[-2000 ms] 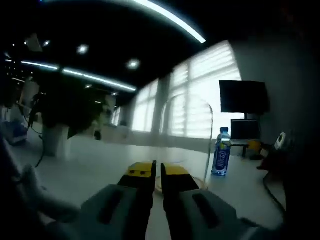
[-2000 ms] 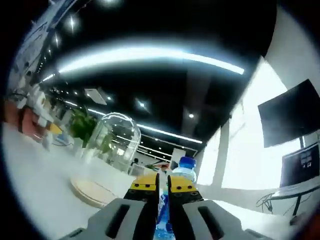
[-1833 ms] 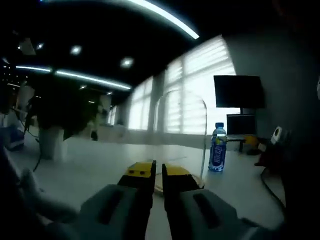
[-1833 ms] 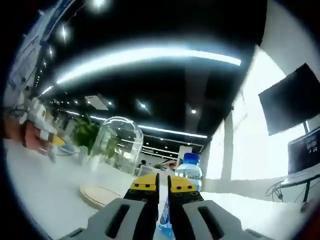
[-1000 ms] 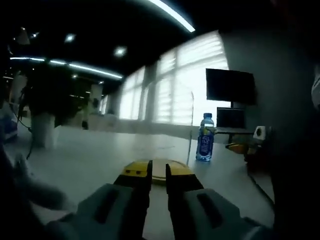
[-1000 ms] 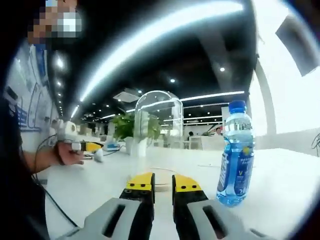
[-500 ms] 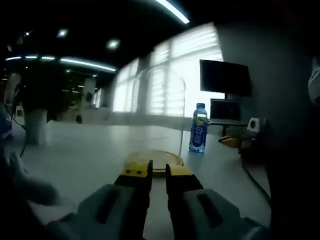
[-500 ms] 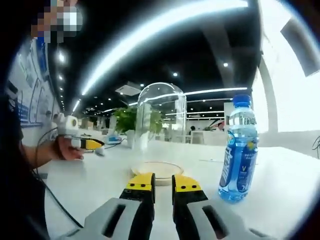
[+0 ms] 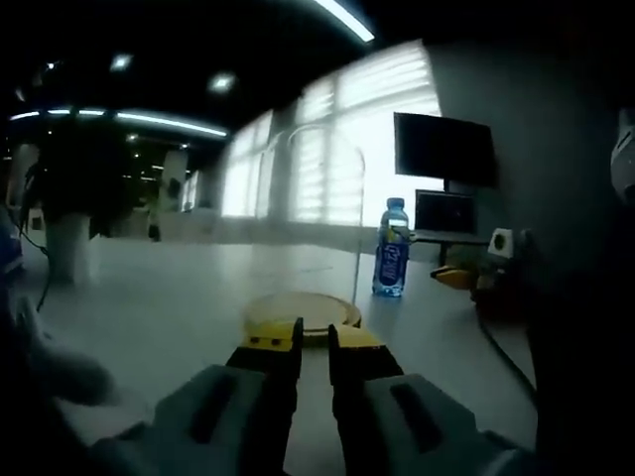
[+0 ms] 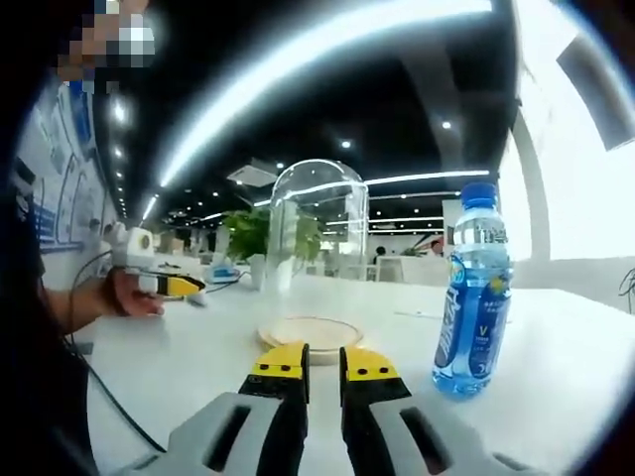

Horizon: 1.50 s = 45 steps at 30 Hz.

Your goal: Open the cover put in the Mizone put the cover back on

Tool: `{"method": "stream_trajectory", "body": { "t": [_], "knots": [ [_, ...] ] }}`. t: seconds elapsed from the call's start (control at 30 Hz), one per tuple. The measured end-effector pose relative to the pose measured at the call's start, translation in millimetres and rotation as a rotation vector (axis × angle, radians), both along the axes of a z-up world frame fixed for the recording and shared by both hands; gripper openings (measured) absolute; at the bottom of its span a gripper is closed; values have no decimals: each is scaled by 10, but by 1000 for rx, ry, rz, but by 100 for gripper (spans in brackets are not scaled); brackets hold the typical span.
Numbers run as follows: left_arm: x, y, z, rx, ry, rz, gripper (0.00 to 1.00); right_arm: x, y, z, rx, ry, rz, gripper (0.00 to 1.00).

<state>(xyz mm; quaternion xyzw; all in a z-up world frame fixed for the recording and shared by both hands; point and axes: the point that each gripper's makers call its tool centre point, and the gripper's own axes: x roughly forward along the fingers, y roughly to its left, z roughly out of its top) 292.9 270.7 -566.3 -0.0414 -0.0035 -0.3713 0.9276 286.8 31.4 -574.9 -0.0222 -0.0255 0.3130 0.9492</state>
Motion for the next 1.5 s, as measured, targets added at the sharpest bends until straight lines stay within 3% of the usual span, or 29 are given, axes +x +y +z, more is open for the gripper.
{"method": "stream_trajectory", "body": {
  "t": [0.23, 0.47, 0.7, 1.5],
  "knots": [
    [1, 8, 16, -7, -6, 4, 7, -1, 6, -13, -7, 3, 1, 6],
    [-37, -66, -63, 45, -3, -21, 7, -5, 20, -31, -24, 3, 2, 3],
    [-25, -25, -13, 4, 3, -16, 7, -6, 16, -26, -19, 3, 1, 2],
    [-47, -59, -41, 40, -14, -24, 7, -44, 63, -4, -38, -7, -6, 0]
  ]
}}
